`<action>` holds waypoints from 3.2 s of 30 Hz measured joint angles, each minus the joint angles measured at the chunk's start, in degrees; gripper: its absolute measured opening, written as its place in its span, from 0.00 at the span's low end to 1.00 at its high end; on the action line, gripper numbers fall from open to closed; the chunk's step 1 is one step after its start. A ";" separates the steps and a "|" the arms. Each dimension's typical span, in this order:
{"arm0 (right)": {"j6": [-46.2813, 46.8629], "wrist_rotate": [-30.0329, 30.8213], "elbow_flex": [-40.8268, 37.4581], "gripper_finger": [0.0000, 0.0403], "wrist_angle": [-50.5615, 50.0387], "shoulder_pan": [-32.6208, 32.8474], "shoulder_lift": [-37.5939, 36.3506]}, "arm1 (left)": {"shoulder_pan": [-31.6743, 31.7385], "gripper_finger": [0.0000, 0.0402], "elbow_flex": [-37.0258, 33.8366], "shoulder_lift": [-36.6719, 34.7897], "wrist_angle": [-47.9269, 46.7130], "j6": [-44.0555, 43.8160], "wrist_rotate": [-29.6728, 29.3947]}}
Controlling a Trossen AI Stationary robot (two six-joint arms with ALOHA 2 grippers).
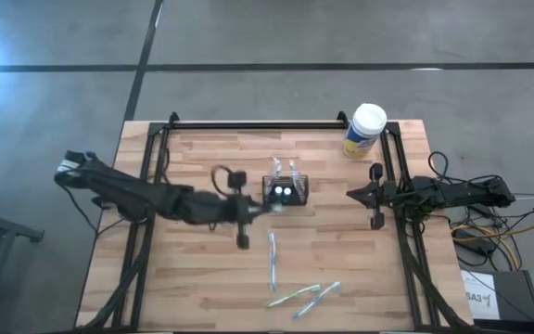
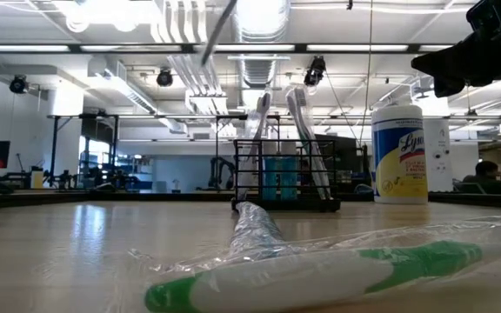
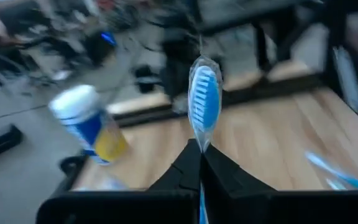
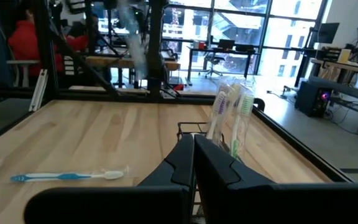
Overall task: Pick & Place toothbrushing station
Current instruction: Put the top left blue toothbrush into the black wire organizer, then put the top blue toothbrush into the black wire organizer
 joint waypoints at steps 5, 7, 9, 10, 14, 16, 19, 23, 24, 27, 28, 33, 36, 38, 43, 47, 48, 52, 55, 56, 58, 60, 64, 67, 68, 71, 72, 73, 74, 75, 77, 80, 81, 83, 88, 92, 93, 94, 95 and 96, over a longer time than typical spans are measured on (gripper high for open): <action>-0.06 0.00 0.00 0.02 0.01 -0.01 0.00 | 8.58 0.01 -15.25 -5.55 25.28 -3.14 8.64; -0.33 0.00 0.00 0.02 -0.01 -0.01 0.00 | 12.45 0.00 -21.60 -5.72 36.84 -6.93 15.33; -0.39 0.00 0.00 0.02 0.01 -0.01 0.00 | 15.65 0.00 -26.76 -4.61 45.64 -10.93 18.03; -0.41 -0.01 -0.01 0.02 0.00 -0.01 0.01 | 16.73 0.00 -28.83 -3.82 49.46 -12.09 18.20; -0.86 -0.01 0.00 0.02 -0.01 -0.01 0.02 | 17.99 0.00 -32.94 0.52 60.44 -12.50 18.66; -1.29 0.00 -0.01 0.02 0.00 -0.01 0.02 | 18.17 0.00 -32.97 2.86 62.85 -11.84 18.80; -2.28 0.00 -0.02 0.02 0.01 -0.01 0.02 | 18.74 0.00 -31.20 5.73 63.19 -10.60 18.67; -2.60 0.00 -0.11 0.02 0.06 -0.01 0.02 | 20.10 0.00 -28.61 9.24 62.98 -9.43 18.99; -2.60 0.00 -0.13 0.02 0.01 -0.01 0.02 | 20.50 0.00 -28.25 9.84 62.74 -9.15 19.06; -2.60 0.00 -0.30 0.02 0.02 -0.01 0.02 | 21.73 0.00 -27.80 10.83 62.75 -9.08 19.24; -2.60 0.00 -0.32 0.02 0.01 -0.01 0.02 | 22.06 0.00 -27.83 11.03 62.70 -9.07 19.23; -2.60 -0.02 -0.74 0.02 0.00 -0.01 0.02 | 22.35 0.00 -28.49 12.62 61.99 -9.37 19.28; -2.60 -0.02 -0.79 0.02 -0.01 -0.01 0.04 | 22.35 0.00 -28.54 13.75 62.19 -9.39 19.35; -2.60 -0.03 -0.79 0.02 0.01 -0.01 0.04 | 22.35 0.00 -28.56 14.73 62.09 -9.42 19.35; -2.60 -0.03 -0.79 0.02 0.08 -0.01 0.04 | 22.35 0.00 -28.61 17.53 62.17 -9.53 19.33; -2.60 -0.03 -0.79 0.02 0.07 -0.01 0.04 | 22.35 0.00 -28.61 19.86 62.30 -9.35 19.20; -2.60 -0.03 -0.79 0.02 0.08 -0.01 0.04 | 22.35 0.00 -28.61 20.45 62.64 -9.20 18.93; -2.60 -0.03 -0.79 0.02 0.06 -0.01 0.04 | 22.35 0.00 -28.63 23.28 65.92 -8.89 18.37; -2.60 -0.03 -0.79 0.02 0.06 -0.01 0.04 | 22.35 0.00 -28.63 25.63 69.61 -8.71 18.32; -2.60 -0.03 -0.79 0.02 0.06 -0.01 0.04 | 22.35 0.00 -28.63 26.55 70.90 -8.75 18.30; -2.60 -0.03 -0.79 0.02 0.06 -0.01 0.04 | 22.35 0.00 -28.63 28.11 73.28 -8.96 18.30; -2.60 -0.03 -0.79 0.02 0.05 -0.01 0.04 | 22.34 0.00 -28.65 29.59 75.89 -9.00 18.28; -2.60 -0.03 -0.85 0.02 0.00 -0.03 0.04 | 22.33 0.00 -28.65 30.43 76.91 -11.52 18.13; -2.60 -0.03 -0.85 0.02 0.02 -0.03 0.04 | 22.35 0.02 -28.83 30.20 76.63 -12.43 18.10; -2.60 -0.03 -0.85 0.02 0.03 -0.01 0.04 | 22.35 0.04 -28.85 29.98 76.31 -12.45 18.10; -2.58 -0.03 -0.85 0.02 -0.01 -0.01 0.04 | 22.31 0.10 -29.21 29.22 75.58 -12.54 18.15; -2.57 -0.03 -0.85 0.02 0.00 -0.03 0.04 | 22.31 0.12 -29.39 28.88 75.42 -12.54 18.15; -2.57 -0.04 -0.85 0.02 0.03 -0.01 0.04 | 22.31 0.15 -29.57 28.43 75.30 -12.54 18.16; -2.50 -0.03 -0.85 0.02 0.03 -0.01 0.04 | 22.31 0.17 -29.86 27.94 75.09 -12.54 18.17; -2.40 -0.03 -0.85 0.02 0.02 -0.02 0.04 | 22.30 0.20 -30.06 27.72 74.68 -12.54 18.15; -2.40 -0.05 -0.87 0.02 0.01 -0.01 0.04 | 22.28 0.26 -30.56 27.52 74.18 -12.56 18.17; -2.40 -0.05 -0.87 0.02 -0.01 -0.01 0.02 | 22.24 0.36 -30.77 26.94 73.70 -12.74 18.36; -2.40 -0.05 -0.87 0.02 0.01 -0.03 0.00 | 22.24 0.39 -30.79 26.57 73.45 -13.22 18.50; -2.40 -0.05 -0.87 0.02 0.01 -0.03 0.00 | 22.26 0.46 -30.93 25.65 71.86 -13.85 18.58; -2.28 -0.05 -0.87 0.02 0.01 -0.03 0.00 | 22.26 0.60 -31.14 19.40 63.01 -13.96 18.60; -2.16 -0.05 -0.87 0.02 0.02 -0.03 0.00 | 21.71 0.65 -30.97 10.99 51.81 -13.39 18.56; -2.16 -0.05 -0.87 0.02 0.03 -0.03 0.00 | 21.32 0.65 -30.81 8.61 48.82 -13.46 18.56; -2.16 -0.05 -0.87 0.02 0.01 -0.03 0.00 | 20.88 0.65 -30.54 6.19 45.71 -13.46 18.57; -2.16 -0.05 -0.87 0.02 0.03 -0.03 0.00 | 20.43 0.64 -30.25 3.81 42.59 -13.43 18.62; -2.16 -0.05 -0.87 0.02 0.01 -0.01 0.00 | 19.88 0.63 -29.95 1.45 39.43 -13.42 18.49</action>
